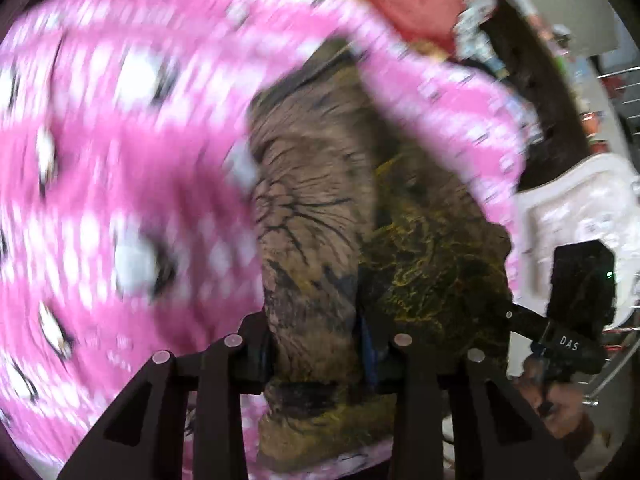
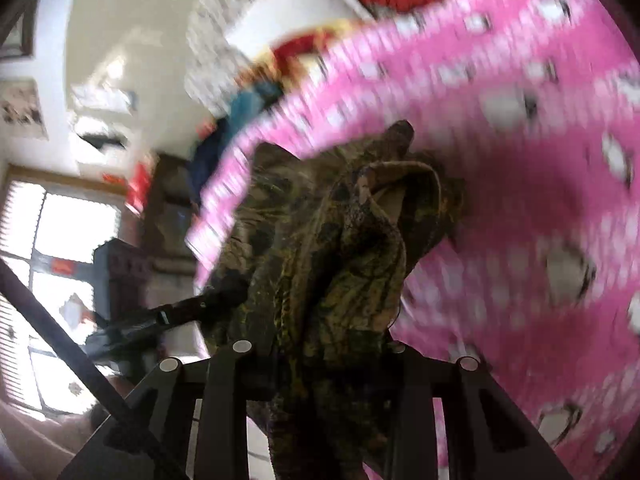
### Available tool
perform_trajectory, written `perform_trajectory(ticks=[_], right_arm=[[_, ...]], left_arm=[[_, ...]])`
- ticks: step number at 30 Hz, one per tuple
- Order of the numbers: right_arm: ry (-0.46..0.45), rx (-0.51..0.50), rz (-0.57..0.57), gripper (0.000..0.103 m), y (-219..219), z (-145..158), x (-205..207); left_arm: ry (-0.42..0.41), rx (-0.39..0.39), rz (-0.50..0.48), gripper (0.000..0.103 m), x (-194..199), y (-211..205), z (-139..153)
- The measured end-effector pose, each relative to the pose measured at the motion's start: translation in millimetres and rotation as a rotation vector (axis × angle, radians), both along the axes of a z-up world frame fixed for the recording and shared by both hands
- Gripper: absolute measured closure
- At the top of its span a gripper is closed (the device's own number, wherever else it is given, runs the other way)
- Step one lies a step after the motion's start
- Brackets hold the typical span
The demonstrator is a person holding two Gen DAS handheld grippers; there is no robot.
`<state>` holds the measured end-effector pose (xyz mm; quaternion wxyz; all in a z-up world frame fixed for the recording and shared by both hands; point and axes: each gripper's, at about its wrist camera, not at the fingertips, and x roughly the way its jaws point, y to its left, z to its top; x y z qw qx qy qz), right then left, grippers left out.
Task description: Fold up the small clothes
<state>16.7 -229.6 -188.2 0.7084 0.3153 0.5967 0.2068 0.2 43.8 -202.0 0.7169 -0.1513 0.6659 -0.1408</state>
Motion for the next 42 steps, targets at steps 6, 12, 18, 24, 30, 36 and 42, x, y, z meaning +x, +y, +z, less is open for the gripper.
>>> perform_trajectory(ticks=[6,12,18,24,30,36,42], right_arm=[[0.133,-0.153,-0.057,0.051,-9,-33,-22],[-0.092,-0.26,-0.016,0.05,-2,47,1],[-0.164,-0.23,0.119,0.053,50,28,41],[-0.183,-0.363,0.163,0.056,64,-13,78],[-0.151,-0.364,0.092,0.064,36,-10,103],[-0.193,-0.365,0.223,0.058,53,33,55],[-0.128,-0.428,0.336,0.058,74,2,3]], left_arm=[[0.021,0.117,0.028,0.044,-15,14,-28],[-0.136,0.15,0.03,0.036,6,12,22],[-0.181,0.237,-0.003,0.036,50,-6,7],[-0.182,0.264,0.022,0.035,108,10,-6],[-0.213,0.238,0.121,0.035,125,28,19],[-0.198,0.215,0.021,0.033,64,9,37],[-0.13,0.286,-0.059,0.03,2,-17,-4]])
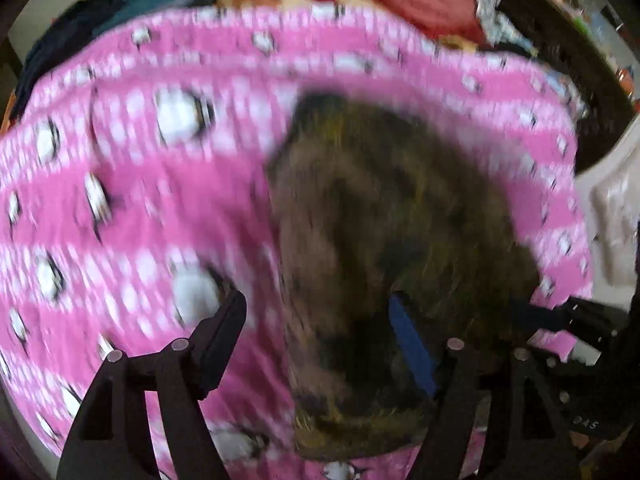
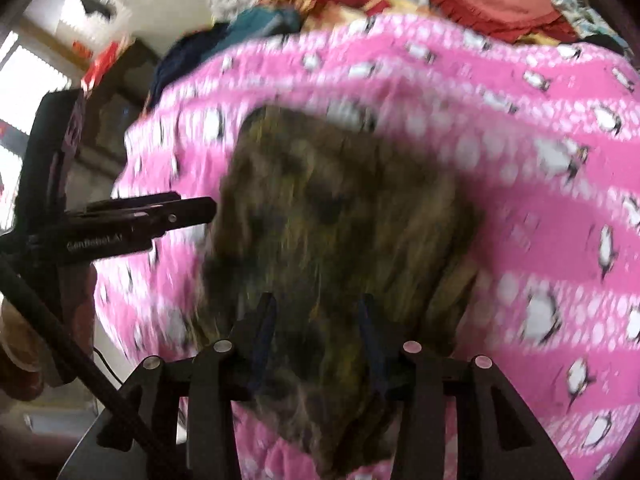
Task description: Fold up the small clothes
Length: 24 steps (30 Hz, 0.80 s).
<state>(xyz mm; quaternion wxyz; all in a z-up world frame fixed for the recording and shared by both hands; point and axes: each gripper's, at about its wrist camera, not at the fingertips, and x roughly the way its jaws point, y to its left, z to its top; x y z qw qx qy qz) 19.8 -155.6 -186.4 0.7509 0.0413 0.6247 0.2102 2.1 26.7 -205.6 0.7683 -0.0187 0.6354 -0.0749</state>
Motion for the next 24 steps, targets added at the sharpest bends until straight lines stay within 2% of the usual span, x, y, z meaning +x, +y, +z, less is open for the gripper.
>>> perform_trajectory(ticks=[3,6,9,11,13,14,16,21,24], right_arm=[[-0.006,-0.078,-0.001,0.061,-8,-23,-7],[0.041,-0.039,-0.061,0.064,-20,-32,-2],[0.017,-0.037,-0.083,0.061,-21,-12,-3],[-0.014,-0.031,-0.115,0.055,-23,8,-7],[-0.045,-0.053,-0.147,0.039,-22,26,-12],[-0.058,-0.069,-0.16,0.037,-21,33,-14],[-0.091,-0.091,-0.205,0.035,-18,47,-22],[-0.117,-0.134,-0.334,0.031,-8,67,-33],[-0.126,-0.162,-0.374,0.025,-5,74,-40]], left_arm=[[0.043,0.01,0.011,0.03,-6,-3,-28],[0.047,-0.003,0.044,0.03,-5,0,-28],[0.012,0.022,0.051,0.03,-5,2,-11],[-0.014,0.036,0.058,0.03,-4,4,3],[-0.055,0.053,0.074,0.03,-4,8,21],[-0.077,0.062,0.08,0.03,-5,9,30],[-0.117,0.074,0.078,0.029,-8,9,46],[-0.156,0.103,0.043,0.028,-21,7,75],[-0.164,0.123,0.013,0.028,-30,4,85]])
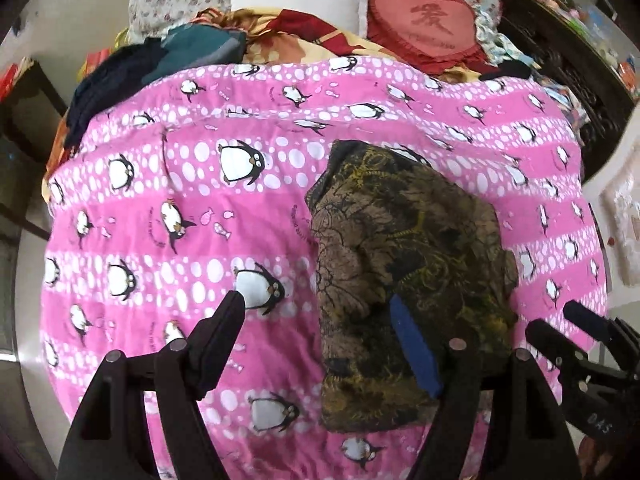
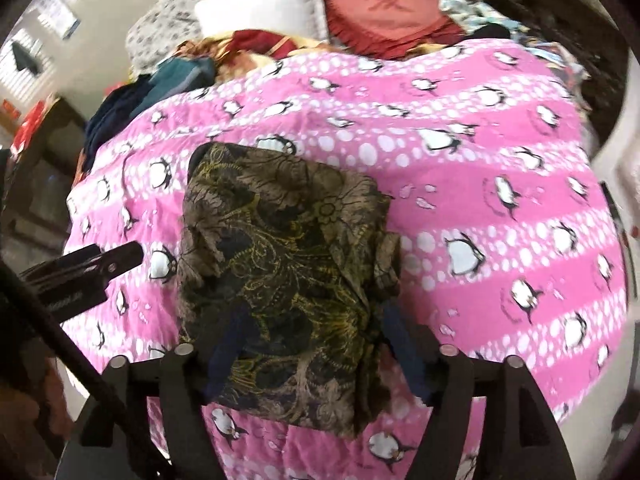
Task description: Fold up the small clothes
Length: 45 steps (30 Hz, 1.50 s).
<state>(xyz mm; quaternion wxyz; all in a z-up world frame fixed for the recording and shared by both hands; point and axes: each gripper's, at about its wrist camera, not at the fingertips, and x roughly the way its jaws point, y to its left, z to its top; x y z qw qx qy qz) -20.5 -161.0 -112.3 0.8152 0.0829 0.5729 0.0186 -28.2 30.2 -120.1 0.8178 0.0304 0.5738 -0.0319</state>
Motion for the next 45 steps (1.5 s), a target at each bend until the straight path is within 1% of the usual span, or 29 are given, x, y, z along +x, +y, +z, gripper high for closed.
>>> perform_trajectory(ticks=[2,4,6,9,12,17,22,35,45], right_arm=[[-0.002,-0.016,-0.029,0.025,2,5,-6],[0.002,-0.033,-0.053,0.022,2,9,-10],[-0.004,-0.026,-0.075,0.022,0,13,-15],[0.006,-0.042,-0.116,0.019,-1,17,-19],[0.005,-0.034,-0.13,0.019,0,22,-22],[0.016,-0.05,-0.101,0.017,4,22,-16],[0.028,-0.056,-0.083,0.016,1,21,-10],[0.057,-0.041,-0.054,0.015,7,12,-4],[0.072,-0.038,-0.05,0.015,11,7,-1]], left_arm=[[-0.008,0.003,-0.013,0.028,-5,0,7],[-0.02,0.004,-0.023,0.028,-12,-2,12],[-0.033,0.008,-0.036,0.028,-17,-3,16],[-0.029,0.009,-0.054,0.028,-21,-6,18],[-0.029,0.01,-0.053,0.028,-23,-7,19],[-0.025,0.006,-0.008,0.028,-25,-7,22],[-0.014,0.015,0.012,0.028,-26,-10,21],[0.009,0.015,0.046,0.028,-23,-3,12],[0.01,0.016,0.049,0.028,-23,-5,11]])
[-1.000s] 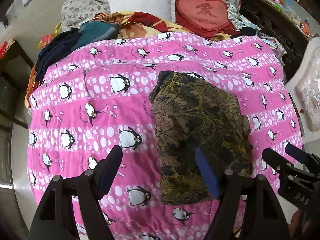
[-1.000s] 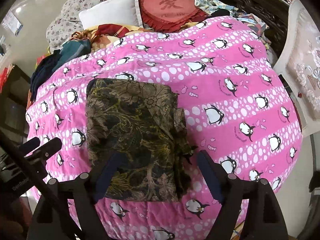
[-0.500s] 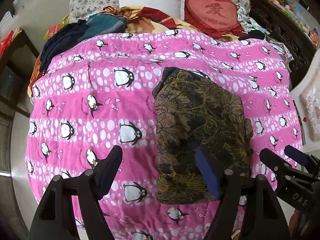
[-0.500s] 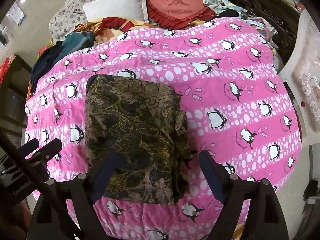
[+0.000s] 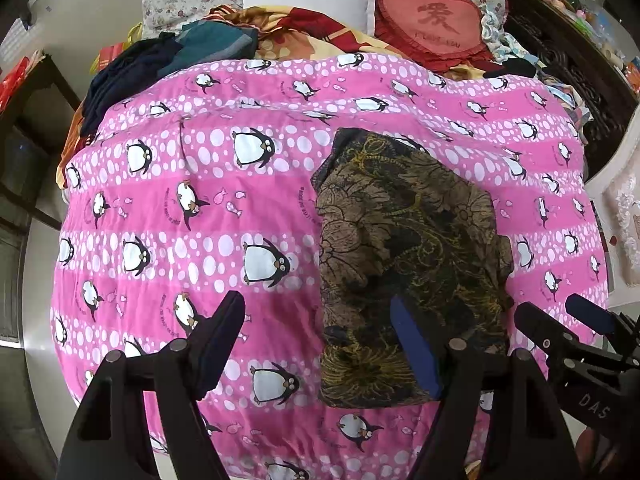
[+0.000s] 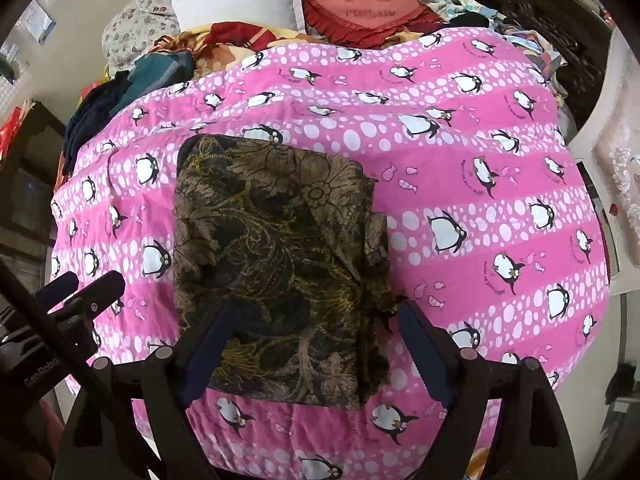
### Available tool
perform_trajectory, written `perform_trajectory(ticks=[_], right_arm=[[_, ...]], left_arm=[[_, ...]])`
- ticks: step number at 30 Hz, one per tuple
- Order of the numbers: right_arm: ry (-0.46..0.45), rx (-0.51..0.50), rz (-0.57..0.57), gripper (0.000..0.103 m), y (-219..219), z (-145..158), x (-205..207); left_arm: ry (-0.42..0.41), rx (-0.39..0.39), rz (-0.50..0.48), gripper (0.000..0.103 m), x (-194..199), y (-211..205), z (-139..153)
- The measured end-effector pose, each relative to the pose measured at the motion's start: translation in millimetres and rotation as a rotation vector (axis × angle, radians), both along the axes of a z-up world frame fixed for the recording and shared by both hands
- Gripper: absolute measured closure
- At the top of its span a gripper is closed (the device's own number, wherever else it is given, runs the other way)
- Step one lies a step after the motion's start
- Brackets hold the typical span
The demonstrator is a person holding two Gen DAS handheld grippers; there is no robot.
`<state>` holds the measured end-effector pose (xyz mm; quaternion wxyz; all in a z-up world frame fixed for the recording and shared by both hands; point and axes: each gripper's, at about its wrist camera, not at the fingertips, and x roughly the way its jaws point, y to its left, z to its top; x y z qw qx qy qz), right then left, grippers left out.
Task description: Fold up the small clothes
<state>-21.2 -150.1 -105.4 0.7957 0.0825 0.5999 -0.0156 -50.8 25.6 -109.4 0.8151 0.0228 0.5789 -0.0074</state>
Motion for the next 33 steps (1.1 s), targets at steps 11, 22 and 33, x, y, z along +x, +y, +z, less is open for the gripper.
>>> perform_trajectory(ticks=[11,22,33], right_arm=[[0.01,0.008,-0.003,0.015,-1,-5,3],[0.017,0.013,-0.003,0.014,0,-6,6],[0.026,0.02,-0.005,0.014,0,-12,5]], left_arm=[[0.014,0.006,-0.008,0.028,4,1,-7],[0.021,0.018,0.001,0.028,9,5,-10],[0.03,0.007,-0.011,0.028,14,6,-13]])
